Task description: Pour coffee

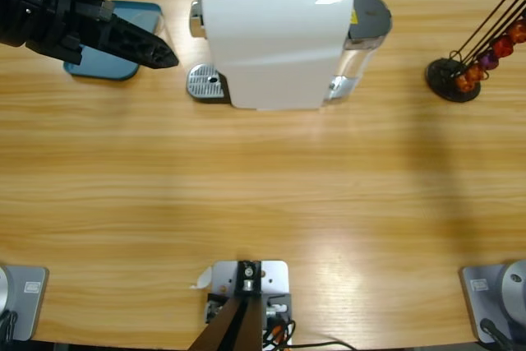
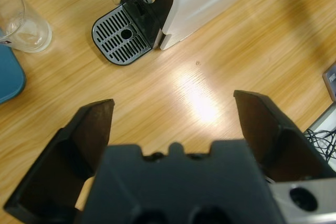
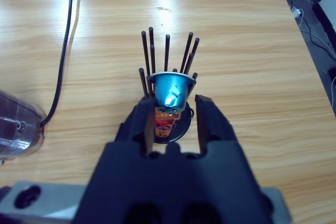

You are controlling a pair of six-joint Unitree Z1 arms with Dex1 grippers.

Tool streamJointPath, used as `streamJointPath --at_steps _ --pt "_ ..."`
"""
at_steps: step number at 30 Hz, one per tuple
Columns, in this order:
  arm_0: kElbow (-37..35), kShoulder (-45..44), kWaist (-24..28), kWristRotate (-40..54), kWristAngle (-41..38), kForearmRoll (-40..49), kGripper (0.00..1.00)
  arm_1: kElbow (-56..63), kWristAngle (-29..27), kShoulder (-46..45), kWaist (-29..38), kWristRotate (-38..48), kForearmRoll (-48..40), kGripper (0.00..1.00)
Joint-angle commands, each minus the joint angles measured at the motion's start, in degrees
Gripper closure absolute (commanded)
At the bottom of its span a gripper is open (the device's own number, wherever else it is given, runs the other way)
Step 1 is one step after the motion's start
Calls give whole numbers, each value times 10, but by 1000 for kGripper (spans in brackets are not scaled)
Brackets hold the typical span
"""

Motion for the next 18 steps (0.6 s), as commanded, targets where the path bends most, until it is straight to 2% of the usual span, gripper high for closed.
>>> streamJointPath --at_steps 1,3,9,10,11,18 --pt "27 -9 7 7 -11 2 13 15 6 -3 -4 -3 -5 791" --pt "30 -10 7 7 -11 2 13 15 6 -3 -4 -5 -6 859" --pt "34 -11 7 7 -11 2 13 15 12 -4 -4 -9 -5 879" --pt "34 -11 7 7 -11 2 13 14 12 -5 -4 -9 -5 982" --pt "33 -11 7 7 -11 2 13 14 12 -5 -4 -9 -5 1000" --pt "34 -13 7 7 -11 2 13 11 13 -5 -4 -9 -5 1000"
